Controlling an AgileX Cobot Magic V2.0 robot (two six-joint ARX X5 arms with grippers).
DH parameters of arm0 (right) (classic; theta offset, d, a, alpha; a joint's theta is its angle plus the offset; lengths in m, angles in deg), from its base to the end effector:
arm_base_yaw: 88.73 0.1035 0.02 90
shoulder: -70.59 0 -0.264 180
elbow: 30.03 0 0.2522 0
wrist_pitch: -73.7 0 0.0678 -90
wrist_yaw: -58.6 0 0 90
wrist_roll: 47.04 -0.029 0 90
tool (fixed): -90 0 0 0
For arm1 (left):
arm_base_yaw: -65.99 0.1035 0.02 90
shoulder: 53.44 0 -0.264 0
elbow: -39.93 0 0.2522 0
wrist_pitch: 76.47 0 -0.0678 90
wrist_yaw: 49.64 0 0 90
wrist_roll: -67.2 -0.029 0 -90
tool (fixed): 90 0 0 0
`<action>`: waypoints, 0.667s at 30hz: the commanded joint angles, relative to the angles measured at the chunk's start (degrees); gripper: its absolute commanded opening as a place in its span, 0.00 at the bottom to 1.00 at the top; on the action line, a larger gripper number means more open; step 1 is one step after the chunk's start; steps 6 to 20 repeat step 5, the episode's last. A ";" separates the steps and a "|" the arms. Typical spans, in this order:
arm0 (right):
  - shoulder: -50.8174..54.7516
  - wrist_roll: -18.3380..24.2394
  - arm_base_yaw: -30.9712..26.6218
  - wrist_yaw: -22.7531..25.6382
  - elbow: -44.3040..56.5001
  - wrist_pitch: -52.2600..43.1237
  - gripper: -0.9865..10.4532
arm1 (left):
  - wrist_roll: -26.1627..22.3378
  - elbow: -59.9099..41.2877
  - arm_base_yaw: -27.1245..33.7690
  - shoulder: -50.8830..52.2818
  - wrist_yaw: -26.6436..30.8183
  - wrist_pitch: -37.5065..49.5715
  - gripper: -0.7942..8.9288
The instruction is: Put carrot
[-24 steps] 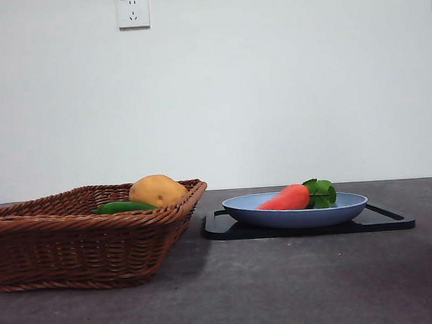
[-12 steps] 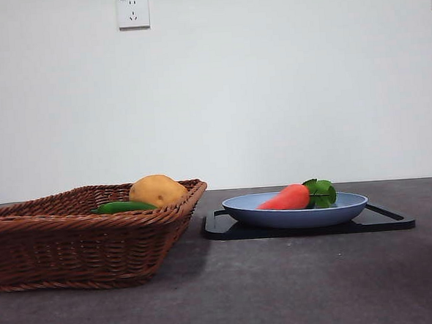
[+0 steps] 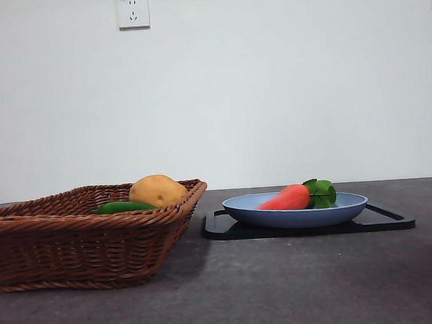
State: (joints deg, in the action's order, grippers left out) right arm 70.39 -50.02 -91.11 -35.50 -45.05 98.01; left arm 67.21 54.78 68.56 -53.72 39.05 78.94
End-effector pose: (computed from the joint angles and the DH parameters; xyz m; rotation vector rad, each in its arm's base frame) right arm 0.0952 -0.0019 0.1530 0.0612 0.1661 0.0256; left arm 0.0953 0.0036 0.1514 -0.0061 0.1748 0.0220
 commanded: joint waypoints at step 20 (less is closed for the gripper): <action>0.20 -0.13 -0.20 -0.02 0.66 -0.22 0.09 | -0.22 -0.09 0.13 0.13 -0.44 -0.35 0.09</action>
